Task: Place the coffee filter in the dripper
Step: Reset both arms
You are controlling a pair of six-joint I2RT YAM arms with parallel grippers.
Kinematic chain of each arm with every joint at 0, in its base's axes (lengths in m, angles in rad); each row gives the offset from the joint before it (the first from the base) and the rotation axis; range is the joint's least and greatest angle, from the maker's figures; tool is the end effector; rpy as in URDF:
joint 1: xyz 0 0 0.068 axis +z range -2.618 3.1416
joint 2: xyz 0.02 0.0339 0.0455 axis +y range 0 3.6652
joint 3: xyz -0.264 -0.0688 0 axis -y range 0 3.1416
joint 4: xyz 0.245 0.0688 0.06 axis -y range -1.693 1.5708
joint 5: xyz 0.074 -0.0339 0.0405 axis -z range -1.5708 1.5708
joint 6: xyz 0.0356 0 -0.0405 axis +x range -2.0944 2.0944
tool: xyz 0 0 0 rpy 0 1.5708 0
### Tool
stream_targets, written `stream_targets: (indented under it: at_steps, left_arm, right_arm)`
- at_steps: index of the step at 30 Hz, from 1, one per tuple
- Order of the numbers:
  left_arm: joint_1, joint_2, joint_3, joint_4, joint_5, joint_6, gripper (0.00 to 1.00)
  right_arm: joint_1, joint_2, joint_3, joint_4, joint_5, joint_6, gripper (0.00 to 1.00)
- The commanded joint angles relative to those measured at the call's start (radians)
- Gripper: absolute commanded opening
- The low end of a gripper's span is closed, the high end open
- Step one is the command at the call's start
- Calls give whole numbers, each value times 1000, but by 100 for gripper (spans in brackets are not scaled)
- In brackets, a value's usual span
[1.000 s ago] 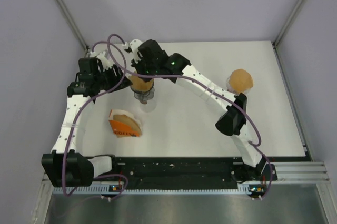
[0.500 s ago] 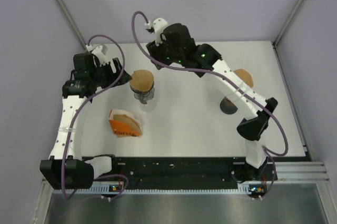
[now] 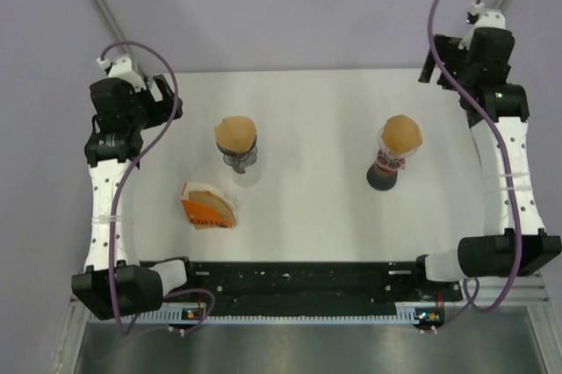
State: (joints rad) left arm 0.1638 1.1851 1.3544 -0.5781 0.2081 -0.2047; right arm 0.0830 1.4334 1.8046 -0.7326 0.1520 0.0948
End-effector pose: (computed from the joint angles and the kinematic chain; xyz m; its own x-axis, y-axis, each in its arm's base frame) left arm 0.2498 0.0338 0.4153 -0.3896 -0.2660 -0.8817 -0.0528 0.9623 -0.2669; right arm 0.2920 0.0189 0.4812 -0.3452 0.0652 -0.9363 0.0923 0.9951 0.0352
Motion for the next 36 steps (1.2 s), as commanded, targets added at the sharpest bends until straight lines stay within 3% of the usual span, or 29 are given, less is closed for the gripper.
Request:
stream_targets:
  at_steps: [1, 6, 13, 19, 27, 36]
  left_arm:
    - [60, 22, -104, 229, -72, 47, 99]
    - [126, 54, -265, 423, -42, 28, 99]
    - [128, 30, -500, 728, -101, 30, 99]
    - [128, 50, -647, 900, -41, 22, 99]
    - [121, 105, -690, 952, 7, -85, 99]
    - [105, 128, -704, 966, 0, -59, 99]
  right_arm:
    - [-204, -109, -229, 128, -103, 98, 99]
    - [-357, -178, -503, 312, -77, 128, 99]
    - [-364, -293, -841, 611, 84, 63, 99]
    - [-364, -338, -1043, 795, 28, 68, 99]
    - [-364, -317, -1220, 982, -26, 91, 99]
    - [-364, -277, -1297, 1116, -40, 131, 99]
